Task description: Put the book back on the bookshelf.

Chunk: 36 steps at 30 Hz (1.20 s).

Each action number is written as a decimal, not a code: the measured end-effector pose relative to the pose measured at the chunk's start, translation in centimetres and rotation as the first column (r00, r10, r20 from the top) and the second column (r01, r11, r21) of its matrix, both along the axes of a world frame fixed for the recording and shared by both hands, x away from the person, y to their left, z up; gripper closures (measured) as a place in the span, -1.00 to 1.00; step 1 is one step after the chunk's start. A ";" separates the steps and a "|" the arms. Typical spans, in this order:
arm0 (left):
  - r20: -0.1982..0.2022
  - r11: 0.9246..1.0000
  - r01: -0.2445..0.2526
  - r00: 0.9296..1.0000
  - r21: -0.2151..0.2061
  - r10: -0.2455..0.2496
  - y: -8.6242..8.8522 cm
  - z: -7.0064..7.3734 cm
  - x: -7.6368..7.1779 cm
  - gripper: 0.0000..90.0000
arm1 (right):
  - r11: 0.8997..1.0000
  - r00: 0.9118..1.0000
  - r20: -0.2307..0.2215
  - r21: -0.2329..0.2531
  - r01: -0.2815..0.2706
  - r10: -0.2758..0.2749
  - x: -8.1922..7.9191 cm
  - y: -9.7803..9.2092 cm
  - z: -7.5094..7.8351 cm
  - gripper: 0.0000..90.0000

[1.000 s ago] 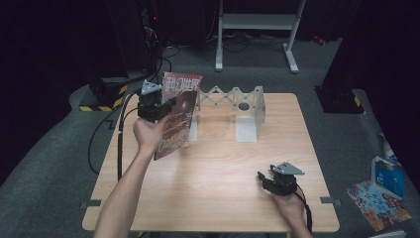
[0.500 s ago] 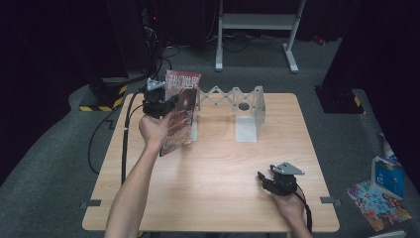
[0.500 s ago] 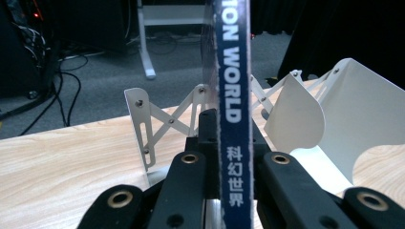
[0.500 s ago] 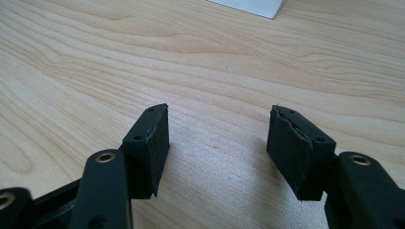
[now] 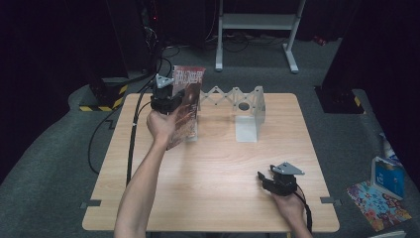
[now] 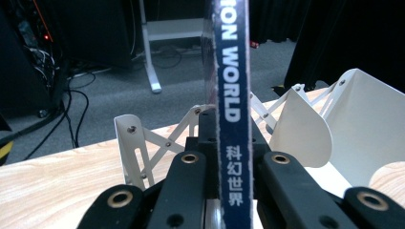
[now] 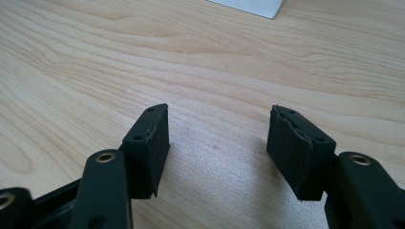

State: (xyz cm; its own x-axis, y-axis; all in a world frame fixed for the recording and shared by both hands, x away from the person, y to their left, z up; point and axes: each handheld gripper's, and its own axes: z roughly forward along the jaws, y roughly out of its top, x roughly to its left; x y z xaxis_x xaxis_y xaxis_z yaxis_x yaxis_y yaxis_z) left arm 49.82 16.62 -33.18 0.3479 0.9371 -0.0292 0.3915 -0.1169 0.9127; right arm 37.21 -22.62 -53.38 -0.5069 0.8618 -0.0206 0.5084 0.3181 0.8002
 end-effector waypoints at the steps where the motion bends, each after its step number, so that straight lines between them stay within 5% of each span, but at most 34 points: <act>1: 0.006 1.000 0.000 1.000 0.003 0.000 -0.1 -0.1 0.1 0.86 | 1.000 1.000 0.000 0.000 0.000 0.000 0.0 0.0 0.0 -0.11; 12: 0.079 1.000 0.005 0.997 -0.002 -0.005 -0.1 -1.5 0.9 0.86 | 1.000 1.000 0.000 0.000 0.001 -0.001 0.0 0.0 0.0 -0.11; 17: 0.083 0.999 0.000 0.997 -0.040 0.003 0.4 -2.3 1.0 0.86 | 1.000 1.000 0.000 0.000 0.001 -0.001 0.0 0.0 0.0 -0.11; 24: 0.098 1.000 0.014 0.995 -0.020 -0.012 0.4 -3.2 0.7 0.86 | 1.000 1.000 -0.003 0.000 0.002 -0.002 0.0 0.0 0.0 -0.11; 36: 0.050 0.999 0.032 0.998 0.025 -0.033 0.3 -3.2 0.3 0.84 | 1.000 1.000 -0.002 0.000 0.002 -0.002 0.0 0.1 0.0 -0.11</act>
